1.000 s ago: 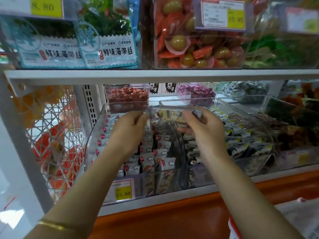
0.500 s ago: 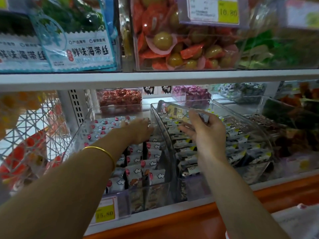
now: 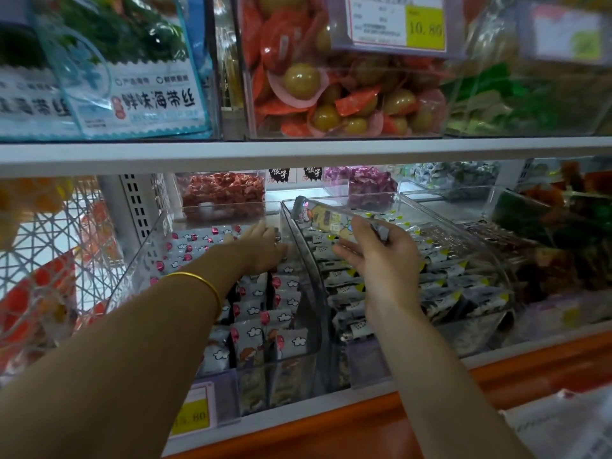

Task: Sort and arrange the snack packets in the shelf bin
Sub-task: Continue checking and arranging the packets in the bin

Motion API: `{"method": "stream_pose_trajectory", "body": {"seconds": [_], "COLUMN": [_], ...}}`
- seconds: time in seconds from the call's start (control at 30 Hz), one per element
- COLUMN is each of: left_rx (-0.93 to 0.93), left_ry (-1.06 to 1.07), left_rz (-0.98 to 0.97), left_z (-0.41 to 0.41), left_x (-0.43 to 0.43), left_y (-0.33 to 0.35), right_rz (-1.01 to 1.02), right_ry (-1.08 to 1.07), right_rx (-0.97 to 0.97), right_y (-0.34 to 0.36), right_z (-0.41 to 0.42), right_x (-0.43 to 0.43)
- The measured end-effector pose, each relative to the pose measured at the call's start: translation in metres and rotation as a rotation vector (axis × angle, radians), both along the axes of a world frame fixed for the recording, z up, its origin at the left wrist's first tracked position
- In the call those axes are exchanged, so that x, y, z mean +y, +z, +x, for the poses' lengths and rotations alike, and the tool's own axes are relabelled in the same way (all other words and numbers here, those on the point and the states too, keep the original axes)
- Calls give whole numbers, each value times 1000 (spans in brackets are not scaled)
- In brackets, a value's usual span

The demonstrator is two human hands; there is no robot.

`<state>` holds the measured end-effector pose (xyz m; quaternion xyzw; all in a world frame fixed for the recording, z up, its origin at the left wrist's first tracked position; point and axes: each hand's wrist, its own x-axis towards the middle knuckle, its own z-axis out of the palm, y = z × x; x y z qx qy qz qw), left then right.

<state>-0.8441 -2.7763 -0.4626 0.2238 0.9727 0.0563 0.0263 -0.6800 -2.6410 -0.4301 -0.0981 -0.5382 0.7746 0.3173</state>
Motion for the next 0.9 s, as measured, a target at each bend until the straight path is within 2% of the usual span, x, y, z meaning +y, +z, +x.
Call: {"method": "stream_pose_trajectory", "body": {"seconds": [0.27,0.37,0.5,0.63,0.73,0.9], "left_rx": [5,18,42,28,33,75], "left_ry": [-29,-56,-92,-88,-87,-34], "left_rz": [-9,-37,-22,-43,-31,54], "left_z": [11,23,37,45,51,70], "left_x": [-1,0,-7,-14,-16,-25], "left_y": [5,15,17,13,13,15], "right_rz": [32,126,572,1107,1543,1948], "right_ry": [45,43,-85,-25,-50,-11], "right_rx": [-38,-15,3,11,-97,-264], "right_y": [0,2,14,26,29,27], "right_z": [-1,-6,-33,-80,-113,-142], "right_x": [-2,-6,-12,-19,-28,-40]}}
